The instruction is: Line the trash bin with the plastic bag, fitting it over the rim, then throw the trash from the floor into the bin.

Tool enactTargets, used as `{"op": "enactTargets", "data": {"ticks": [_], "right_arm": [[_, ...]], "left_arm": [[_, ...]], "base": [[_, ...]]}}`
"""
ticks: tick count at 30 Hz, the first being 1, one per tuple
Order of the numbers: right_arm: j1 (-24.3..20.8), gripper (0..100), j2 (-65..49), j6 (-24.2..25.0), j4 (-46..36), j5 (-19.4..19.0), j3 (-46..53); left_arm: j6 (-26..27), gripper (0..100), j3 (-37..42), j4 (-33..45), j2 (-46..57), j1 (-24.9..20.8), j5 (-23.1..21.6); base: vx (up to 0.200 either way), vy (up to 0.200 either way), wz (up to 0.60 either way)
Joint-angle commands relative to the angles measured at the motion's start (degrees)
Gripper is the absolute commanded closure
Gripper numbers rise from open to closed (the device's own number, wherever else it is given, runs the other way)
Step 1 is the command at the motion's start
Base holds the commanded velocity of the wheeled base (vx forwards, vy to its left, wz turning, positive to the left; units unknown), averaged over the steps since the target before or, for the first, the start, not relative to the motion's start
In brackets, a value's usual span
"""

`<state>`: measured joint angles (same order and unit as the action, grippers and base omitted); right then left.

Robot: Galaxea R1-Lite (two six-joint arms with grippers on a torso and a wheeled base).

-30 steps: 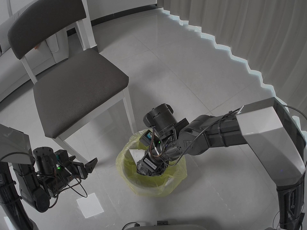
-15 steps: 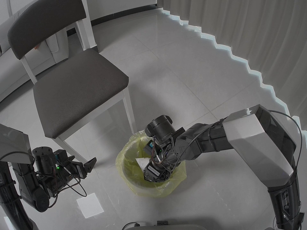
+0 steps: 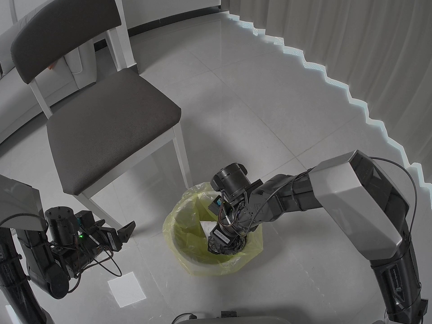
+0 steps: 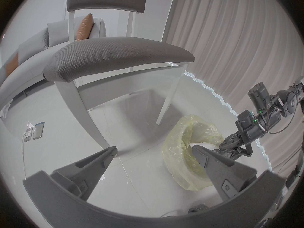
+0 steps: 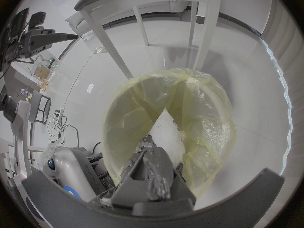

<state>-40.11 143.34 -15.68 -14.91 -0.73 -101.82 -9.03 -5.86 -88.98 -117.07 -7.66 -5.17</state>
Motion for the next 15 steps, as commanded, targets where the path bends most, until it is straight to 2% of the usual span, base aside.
{"op": "enactTargets", "data": {"ticks": [1, 3, 4, 6, 7, 15], "right_arm": [[0.1, 100, 1.3, 0.2, -0.1, 0.1, -1.5], [-0.1, 100, 2.2, 0.2, -0.1, 0.5, -2.3], [-0.1, 0, 2.6, 0.3, -0.1, 0.7, -2.7], [-0.1, 0, 2.6, 0.3, -0.1, 0.7, -2.7], [-0.2, 0, 4.0, 0.6, 0.0, 2.5, -5.1], [-0.1, 0, 1.2, 1.3, 0.0, 2.6, -5.1]], "left_arm": [[0.0, 0, 0.1, -1.0, -0.1, 0.0, 0.0], [-0.1, 0, 0.1, -1.0, -0.1, 0.0, 0.0], [-0.1, 0, 0.1, -1.0, -0.1, 0.0, 0.0], [-0.1, 0, 0.1, -1.0, -0.1, 0.0, 0.0], [-0.8, 0, 0.2, -1.0, -0.1, -0.1, 0.0], [-1.2, 0, 0.9, -1.0, 0.3, 0.0, 0.0]], "base": [[0.000, 0.000, 0.00], [0.000, 0.000, 0.00], [0.000, 0.000, 0.00], [0.000, 0.000, 0.00], [0.000, 0.000, 0.00], [0.000, 0.000, 0.00]]}}
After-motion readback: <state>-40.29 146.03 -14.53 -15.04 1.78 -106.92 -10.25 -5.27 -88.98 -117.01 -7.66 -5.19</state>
